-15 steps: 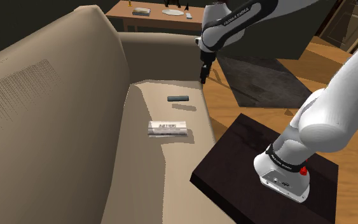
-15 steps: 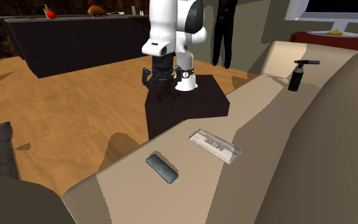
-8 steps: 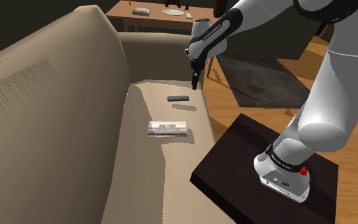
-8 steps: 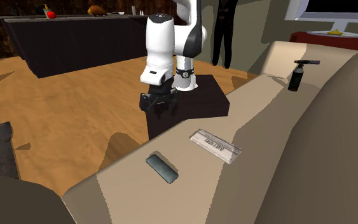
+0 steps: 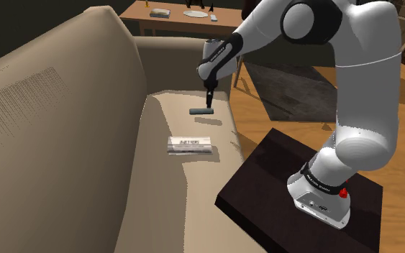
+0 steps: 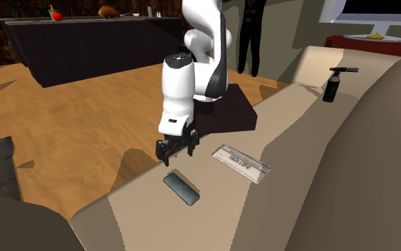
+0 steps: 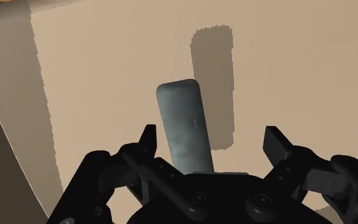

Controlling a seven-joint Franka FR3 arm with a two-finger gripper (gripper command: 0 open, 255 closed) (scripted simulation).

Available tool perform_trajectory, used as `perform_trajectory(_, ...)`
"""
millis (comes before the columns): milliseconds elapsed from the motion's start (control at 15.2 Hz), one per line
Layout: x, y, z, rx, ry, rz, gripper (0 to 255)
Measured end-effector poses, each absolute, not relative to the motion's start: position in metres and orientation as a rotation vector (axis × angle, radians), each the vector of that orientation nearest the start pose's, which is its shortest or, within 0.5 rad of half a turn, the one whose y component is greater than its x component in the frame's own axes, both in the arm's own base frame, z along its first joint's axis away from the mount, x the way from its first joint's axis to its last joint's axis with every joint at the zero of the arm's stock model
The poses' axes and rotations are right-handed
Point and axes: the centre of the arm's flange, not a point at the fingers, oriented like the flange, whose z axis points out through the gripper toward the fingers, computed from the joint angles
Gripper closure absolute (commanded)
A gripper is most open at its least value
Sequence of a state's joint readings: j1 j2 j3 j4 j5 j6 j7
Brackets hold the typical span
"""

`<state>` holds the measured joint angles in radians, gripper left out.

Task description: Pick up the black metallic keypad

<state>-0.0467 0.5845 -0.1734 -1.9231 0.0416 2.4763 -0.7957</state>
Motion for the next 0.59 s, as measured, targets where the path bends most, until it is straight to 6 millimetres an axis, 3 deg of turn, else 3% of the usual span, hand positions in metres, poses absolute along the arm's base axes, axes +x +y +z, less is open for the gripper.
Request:
perform_trajectory(330,0.645,-0.132,0.142,-3.029,-0.994,0.081,0)
perform_trajectory(594,0.651,-0.132,0.117,-3.024,-1.005,0.080,0)
